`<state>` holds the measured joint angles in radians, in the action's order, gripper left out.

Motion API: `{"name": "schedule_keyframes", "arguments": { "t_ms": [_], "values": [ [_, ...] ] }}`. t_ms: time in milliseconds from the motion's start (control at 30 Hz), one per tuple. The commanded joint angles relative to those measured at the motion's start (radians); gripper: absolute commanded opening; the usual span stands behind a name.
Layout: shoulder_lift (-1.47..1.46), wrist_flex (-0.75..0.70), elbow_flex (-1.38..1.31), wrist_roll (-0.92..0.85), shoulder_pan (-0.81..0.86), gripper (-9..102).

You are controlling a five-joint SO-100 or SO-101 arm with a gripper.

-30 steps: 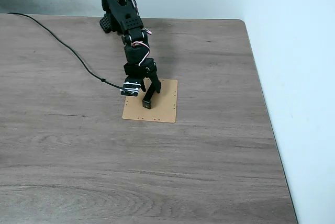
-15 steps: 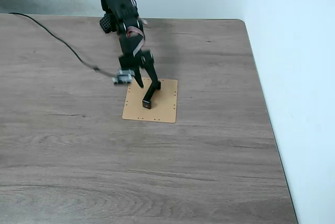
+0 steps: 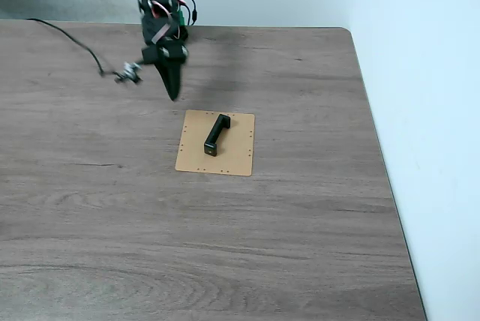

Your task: Grasp a black block and then place it on the board.

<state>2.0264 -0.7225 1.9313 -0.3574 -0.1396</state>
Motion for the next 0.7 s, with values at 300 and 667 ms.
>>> {"name": "schedule_keyframes", "arguments": {
  "t_ms": [300, 667],
  "values": [
    [0.534, -0.104, 0.486, 0.242, 0.086, 0],
    [1.045, -0.187, 0.907, 0.341, 0.087, 0]
  ]
}}
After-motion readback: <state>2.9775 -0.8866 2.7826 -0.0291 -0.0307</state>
